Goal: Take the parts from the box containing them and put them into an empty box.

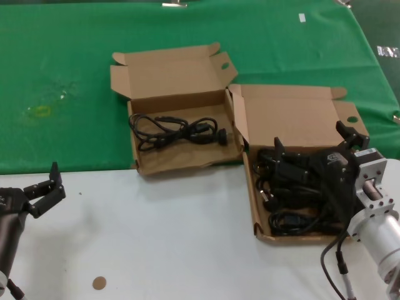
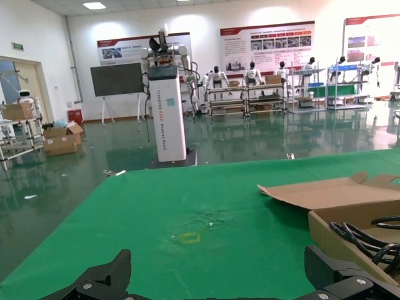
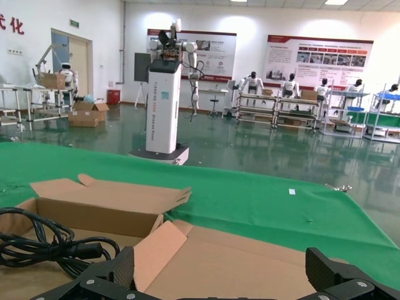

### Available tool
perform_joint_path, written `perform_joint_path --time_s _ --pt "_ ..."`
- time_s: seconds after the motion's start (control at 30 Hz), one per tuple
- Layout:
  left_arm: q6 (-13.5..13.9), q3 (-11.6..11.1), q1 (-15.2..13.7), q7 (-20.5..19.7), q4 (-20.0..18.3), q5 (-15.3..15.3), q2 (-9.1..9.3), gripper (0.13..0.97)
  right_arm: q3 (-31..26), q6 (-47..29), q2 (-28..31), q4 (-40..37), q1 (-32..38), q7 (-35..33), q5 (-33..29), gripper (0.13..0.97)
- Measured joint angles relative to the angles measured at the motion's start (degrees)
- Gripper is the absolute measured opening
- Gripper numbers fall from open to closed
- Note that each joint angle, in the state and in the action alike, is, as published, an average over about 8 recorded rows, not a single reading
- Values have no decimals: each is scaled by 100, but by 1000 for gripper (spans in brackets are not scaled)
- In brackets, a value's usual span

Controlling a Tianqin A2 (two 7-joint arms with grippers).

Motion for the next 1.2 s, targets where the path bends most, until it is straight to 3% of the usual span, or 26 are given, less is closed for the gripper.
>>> perform_joint_path --time_s 1.2 --pt "0 0 0 0 0 0 0 966 0 0 0 0 0 0 0 966"
